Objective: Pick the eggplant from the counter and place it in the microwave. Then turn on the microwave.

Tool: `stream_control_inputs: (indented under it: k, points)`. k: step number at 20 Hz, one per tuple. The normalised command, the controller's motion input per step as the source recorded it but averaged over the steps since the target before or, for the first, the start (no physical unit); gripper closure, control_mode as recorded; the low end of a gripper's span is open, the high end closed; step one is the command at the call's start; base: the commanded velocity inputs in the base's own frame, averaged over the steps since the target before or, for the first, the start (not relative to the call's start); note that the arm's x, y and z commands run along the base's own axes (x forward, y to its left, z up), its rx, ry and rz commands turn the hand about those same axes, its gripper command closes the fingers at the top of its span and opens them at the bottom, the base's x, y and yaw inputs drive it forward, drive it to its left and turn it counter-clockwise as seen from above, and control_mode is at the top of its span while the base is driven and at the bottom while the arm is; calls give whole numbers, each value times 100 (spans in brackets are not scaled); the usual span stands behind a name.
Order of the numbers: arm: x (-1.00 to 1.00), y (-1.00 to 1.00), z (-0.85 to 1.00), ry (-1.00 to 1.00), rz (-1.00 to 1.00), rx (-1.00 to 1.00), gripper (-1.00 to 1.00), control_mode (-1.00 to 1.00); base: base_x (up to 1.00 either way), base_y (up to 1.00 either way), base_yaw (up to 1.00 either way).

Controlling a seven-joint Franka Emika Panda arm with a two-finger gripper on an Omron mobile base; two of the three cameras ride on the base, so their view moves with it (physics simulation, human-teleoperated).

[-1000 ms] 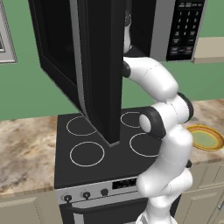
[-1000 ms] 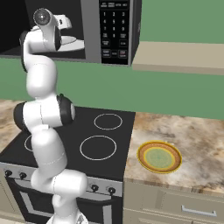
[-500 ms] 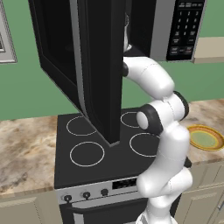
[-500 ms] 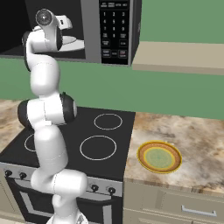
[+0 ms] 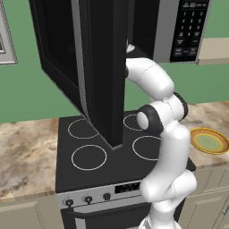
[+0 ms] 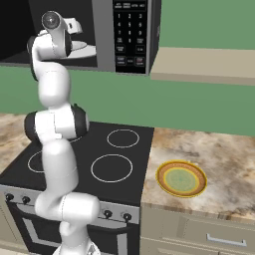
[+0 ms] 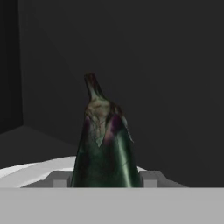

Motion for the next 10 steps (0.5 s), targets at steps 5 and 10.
stream_control_inputs:
  k: [5,10]
  points:
    - [14,8,-5,1,0,0,100,-100,0,0,0]
    - [14,2,-8,3,0,0,100,-100,0,0,0]
